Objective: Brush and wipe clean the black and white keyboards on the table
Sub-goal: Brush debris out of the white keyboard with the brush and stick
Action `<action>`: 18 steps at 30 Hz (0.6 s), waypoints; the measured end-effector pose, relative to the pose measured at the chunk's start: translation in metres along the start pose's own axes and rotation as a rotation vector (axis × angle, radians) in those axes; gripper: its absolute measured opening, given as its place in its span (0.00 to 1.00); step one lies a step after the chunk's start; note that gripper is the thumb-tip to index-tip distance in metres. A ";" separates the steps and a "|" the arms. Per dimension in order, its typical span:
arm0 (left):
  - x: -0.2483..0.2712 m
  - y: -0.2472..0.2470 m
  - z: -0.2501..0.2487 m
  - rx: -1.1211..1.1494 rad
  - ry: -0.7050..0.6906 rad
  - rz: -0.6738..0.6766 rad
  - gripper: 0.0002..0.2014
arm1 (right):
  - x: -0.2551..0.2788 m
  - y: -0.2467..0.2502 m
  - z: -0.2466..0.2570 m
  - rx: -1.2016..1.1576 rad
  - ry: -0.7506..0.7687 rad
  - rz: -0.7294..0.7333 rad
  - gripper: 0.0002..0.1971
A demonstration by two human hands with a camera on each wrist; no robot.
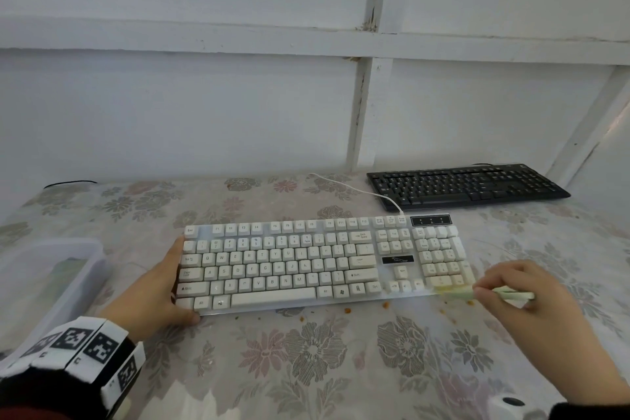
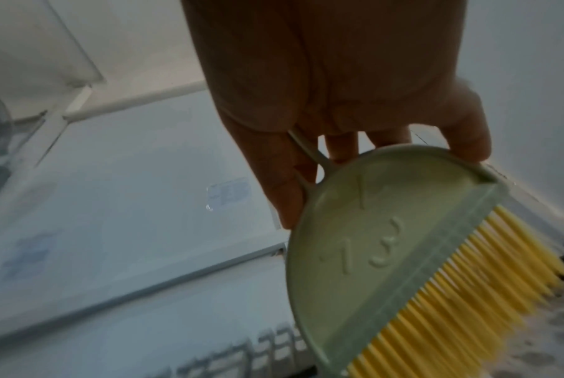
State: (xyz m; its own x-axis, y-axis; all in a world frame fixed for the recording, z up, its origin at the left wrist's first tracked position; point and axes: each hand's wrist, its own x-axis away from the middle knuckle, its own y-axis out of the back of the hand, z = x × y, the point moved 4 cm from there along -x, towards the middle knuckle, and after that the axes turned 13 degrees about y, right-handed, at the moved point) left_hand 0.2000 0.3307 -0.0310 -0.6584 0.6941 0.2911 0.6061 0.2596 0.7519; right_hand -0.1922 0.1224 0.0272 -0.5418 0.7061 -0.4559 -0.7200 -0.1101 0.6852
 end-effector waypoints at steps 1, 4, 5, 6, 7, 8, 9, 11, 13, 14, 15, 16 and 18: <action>-0.001 0.000 0.001 0.002 0.002 0.004 0.57 | 0.000 0.004 0.003 -0.022 -0.009 -0.004 0.18; -0.002 0.000 0.003 0.006 -0.001 0.009 0.57 | 0.000 0.003 0.012 -0.164 -0.015 0.011 0.15; -0.002 0.000 0.002 0.013 -0.007 0.011 0.57 | 0.000 -0.001 0.016 -0.197 -0.008 0.035 0.14; -0.002 0.000 0.002 0.018 -0.011 0.012 0.57 | 0.000 -0.006 0.017 -0.222 0.001 0.070 0.14; -0.002 0.000 0.002 0.019 -0.011 0.013 0.56 | -0.001 -0.010 0.019 -0.233 0.008 0.092 0.13; -0.002 0.000 0.001 0.015 -0.009 0.011 0.56 | -0.002 -0.013 0.017 -0.233 0.021 0.109 0.13; -0.001 0.001 0.001 0.012 -0.006 0.007 0.56 | -0.004 -0.014 0.015 -0.223 0.028 0.108 0.13; 0.000 0.000 0.000 0.011 0.002 0.002 0.56 | -0.007 -0.010 0.005 -0.209 0.035 0.091 0.11; 0.000 0.000 -0.001 0.009 0.000 0.001 0.54 | -0.012 0.000 -0.003 -0.248 0.026 0.044 0.03; 0.000 0.000 -0.001 0.008 0.002 0.002 0.54 | -0.013 0.005 -0.008 -0.253 0.022 0.037 0.06; 0.000 0.000 -0.001 0.008 0.005 0.003 0.54 | -0.012 0.010 -0.013 -0.215 0.029 0.045 0.13; 0.000 0.000 -0.001 0.007 0.004 0.003 0.54 | -0.013 0.014 -0.018 -0.160 0.041 0.049 0.21; 0.002 0.000 -0.002 0.006 0.003 0.005 0.54 | -0.014 0.019 -0.021 -0.126 0.029 0.025 0.19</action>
State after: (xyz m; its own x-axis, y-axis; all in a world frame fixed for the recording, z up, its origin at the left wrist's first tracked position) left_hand 0.1980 0.3307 -0.0290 -0.6569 0.6931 0.2966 0.6120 0.2605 0.7467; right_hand -0.2077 0.0959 0.0349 -0.5713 0.6818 -0.4569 -0.7537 -0.2156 0.6208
